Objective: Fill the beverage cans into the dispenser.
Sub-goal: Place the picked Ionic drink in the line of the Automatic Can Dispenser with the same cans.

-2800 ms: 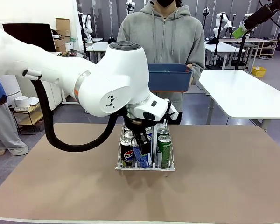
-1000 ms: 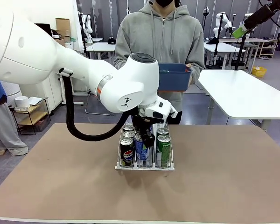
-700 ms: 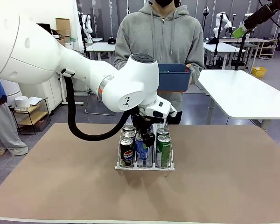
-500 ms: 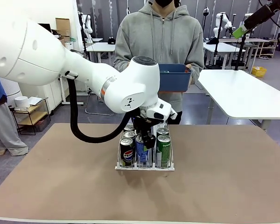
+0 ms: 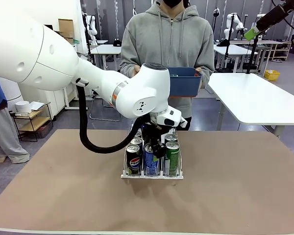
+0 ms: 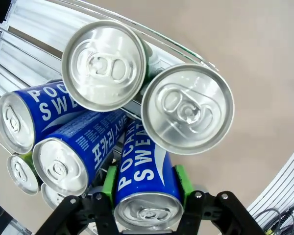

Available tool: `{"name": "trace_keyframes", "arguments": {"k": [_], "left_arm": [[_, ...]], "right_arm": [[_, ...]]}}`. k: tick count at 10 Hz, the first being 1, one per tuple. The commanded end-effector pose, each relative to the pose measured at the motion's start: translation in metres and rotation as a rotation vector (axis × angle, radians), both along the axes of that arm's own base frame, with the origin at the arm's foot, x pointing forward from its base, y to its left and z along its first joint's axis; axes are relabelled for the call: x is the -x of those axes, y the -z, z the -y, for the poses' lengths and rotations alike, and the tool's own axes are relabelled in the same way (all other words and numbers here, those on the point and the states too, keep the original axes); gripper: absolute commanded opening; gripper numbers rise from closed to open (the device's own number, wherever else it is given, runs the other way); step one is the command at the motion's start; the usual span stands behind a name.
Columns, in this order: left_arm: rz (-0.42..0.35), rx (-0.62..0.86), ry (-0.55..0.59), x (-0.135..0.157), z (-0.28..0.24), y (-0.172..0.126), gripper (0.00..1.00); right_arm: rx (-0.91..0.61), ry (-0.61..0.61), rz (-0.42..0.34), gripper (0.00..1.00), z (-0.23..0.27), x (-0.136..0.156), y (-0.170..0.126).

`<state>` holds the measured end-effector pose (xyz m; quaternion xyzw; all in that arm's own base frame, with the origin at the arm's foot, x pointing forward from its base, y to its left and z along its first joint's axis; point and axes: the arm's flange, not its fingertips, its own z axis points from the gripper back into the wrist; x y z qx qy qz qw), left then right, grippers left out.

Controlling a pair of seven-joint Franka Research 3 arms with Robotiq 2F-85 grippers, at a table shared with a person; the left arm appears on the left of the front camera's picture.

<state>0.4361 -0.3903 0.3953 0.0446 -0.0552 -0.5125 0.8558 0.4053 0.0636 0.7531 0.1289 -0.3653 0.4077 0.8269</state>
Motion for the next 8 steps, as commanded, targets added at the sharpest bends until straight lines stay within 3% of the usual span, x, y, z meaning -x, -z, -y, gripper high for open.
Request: {"name": "trace_keyframes", "arguments": {"k": [1, 2, 6, 8], "left_arm": [[-0.043, 0.017, 0.042, -0.005, -0.009, 0.004, 0.57], [0.000, 0.000, 0.000, 0.000, 0.000, 0.000, 0.57], [-0.010, 0.007, 0.009, -0.001, 0.000, 0.000, 0.57], [0.010, -0.002, 0.009, 0.003, -0.005, -0.007, 0.76]], "right_arm": [[0.000, -0.002, -0.003, 1.00, 0.000, 0.001, 0.000], [0.000, -0.002, -0.003, 1.00, 0.000, 0.001, 0.000], [0.000, -0.002, -0.003, 1.00, 0.000, 0.001, 0.000], [0.000, -0.002, -0.003, 1.00, 0.000, 0.001, 0.000]]}}
